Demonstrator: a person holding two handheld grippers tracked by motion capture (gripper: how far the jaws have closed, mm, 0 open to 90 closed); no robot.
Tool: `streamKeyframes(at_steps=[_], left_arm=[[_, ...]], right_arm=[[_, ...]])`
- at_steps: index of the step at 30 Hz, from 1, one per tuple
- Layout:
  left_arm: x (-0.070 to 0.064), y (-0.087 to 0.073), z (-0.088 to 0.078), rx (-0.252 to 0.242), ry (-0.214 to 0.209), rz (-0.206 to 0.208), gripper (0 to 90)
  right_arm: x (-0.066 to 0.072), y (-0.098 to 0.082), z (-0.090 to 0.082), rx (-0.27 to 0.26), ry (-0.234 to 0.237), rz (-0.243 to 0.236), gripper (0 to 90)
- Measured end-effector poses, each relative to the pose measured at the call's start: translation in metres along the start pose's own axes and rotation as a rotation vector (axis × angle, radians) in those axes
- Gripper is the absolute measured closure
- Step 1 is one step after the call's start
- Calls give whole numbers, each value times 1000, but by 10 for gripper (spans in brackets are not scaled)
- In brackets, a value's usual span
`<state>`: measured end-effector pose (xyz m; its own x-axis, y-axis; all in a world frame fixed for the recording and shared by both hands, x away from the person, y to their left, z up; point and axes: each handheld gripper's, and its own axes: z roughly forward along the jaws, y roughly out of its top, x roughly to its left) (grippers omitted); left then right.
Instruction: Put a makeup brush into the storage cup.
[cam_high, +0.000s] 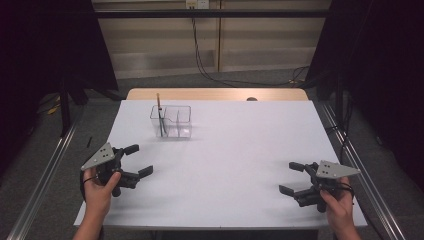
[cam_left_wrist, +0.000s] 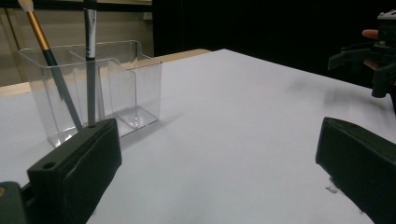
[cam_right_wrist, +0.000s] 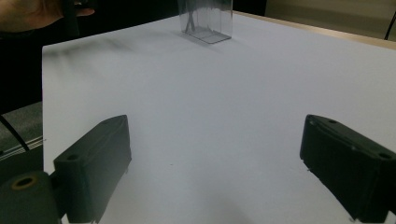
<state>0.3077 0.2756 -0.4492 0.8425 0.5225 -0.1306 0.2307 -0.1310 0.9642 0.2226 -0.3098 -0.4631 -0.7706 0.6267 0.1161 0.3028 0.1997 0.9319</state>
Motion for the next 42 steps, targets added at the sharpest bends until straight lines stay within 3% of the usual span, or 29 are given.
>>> streamKeyframes(at_steps=[4,16,24,29,42], left_arm=[[0,-1,-5,3,7,22,3],[1,-8,-18,9,25,15,4],[0,-10,-21,13,33,30,5],[-1,-10,-23,-5,32,15,5],[-2,-11,-22,15,29,26,6]], right_arm=[[0,0,-1,-3,0,-1,84],[0,0,-1,-2,-2,-1,84],[-2,-1,-3,-8,-10,-3,84],[-2,-1,-5,-8,-13,-1,84],[-2,-2,-9,-7,-21,0,84]])
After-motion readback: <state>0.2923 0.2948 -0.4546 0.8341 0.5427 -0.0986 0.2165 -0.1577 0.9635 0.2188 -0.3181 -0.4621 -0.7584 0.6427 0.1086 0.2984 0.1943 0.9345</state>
